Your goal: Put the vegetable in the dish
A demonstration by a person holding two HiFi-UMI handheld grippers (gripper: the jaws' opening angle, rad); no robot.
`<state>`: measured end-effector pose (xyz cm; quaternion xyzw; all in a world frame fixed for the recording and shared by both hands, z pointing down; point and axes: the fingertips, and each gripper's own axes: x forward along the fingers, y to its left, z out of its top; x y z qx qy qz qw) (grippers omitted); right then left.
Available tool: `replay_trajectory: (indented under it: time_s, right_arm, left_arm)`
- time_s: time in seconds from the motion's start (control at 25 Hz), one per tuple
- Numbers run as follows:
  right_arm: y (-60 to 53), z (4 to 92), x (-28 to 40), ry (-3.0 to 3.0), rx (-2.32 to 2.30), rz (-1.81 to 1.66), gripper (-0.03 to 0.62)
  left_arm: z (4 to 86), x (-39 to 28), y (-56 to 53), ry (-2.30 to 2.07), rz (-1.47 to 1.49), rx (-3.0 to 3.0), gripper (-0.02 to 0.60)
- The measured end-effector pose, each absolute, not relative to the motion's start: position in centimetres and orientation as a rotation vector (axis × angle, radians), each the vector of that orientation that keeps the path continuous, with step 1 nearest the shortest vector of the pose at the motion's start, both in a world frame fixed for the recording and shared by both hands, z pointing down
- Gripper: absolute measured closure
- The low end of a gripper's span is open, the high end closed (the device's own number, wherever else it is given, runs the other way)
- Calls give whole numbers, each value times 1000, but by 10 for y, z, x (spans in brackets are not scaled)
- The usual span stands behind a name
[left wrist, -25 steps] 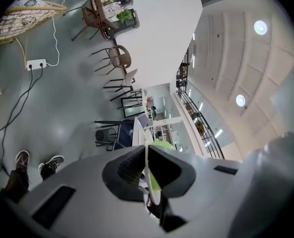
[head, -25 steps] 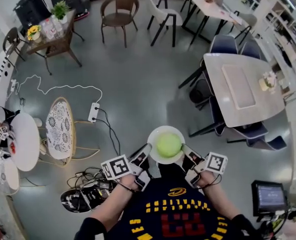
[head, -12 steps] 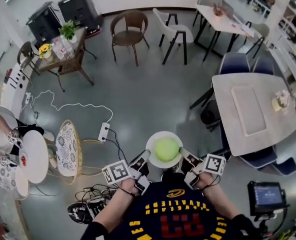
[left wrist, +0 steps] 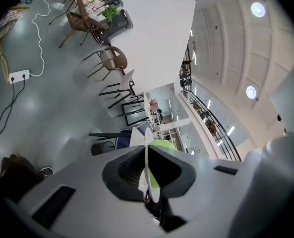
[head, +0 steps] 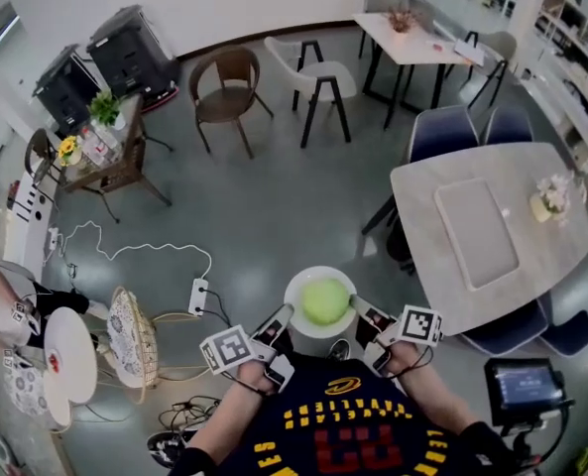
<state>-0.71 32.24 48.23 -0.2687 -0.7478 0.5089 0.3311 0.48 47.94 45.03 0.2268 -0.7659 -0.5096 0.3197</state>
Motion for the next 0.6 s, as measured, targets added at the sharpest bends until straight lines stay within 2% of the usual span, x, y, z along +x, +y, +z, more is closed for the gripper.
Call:
replay_trajectory:
  time_s: [0.6]
  right_arm:
    - [206,491,-84,-2140,-430,1508,572]
  left_arm:
    - [472,-117,361,-1797,-1144,817,563]
